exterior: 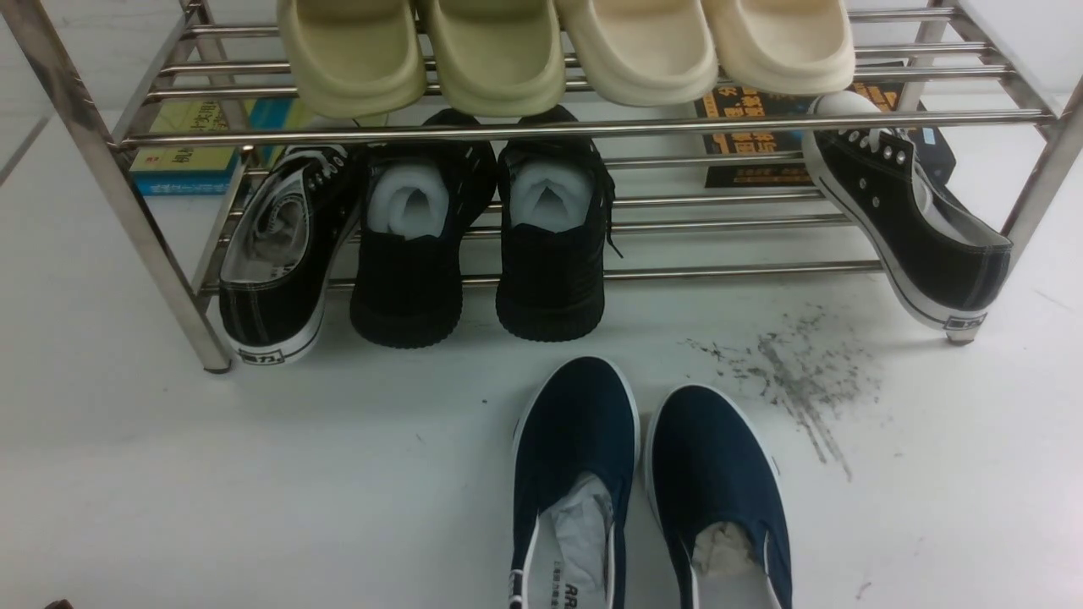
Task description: Take the shoes off the shelf with your hand on the white table.
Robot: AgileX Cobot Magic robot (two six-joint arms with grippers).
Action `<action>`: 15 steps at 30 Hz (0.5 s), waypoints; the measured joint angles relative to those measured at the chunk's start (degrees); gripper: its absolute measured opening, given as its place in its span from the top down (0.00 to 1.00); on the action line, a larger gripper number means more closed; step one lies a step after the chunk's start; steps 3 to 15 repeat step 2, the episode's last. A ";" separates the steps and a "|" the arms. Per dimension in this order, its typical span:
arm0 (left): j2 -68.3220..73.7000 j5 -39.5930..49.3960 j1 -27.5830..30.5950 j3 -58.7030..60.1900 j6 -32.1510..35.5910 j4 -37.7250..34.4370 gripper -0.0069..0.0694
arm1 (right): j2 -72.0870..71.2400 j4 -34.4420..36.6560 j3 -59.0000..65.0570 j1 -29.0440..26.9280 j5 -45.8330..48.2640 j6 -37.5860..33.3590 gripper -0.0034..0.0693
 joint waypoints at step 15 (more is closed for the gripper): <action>0.00 0.00 0.00 0.00 0.00 0.00 0.59 | 0.00 0.00 0.00 0.00 0.00 0.00 0.76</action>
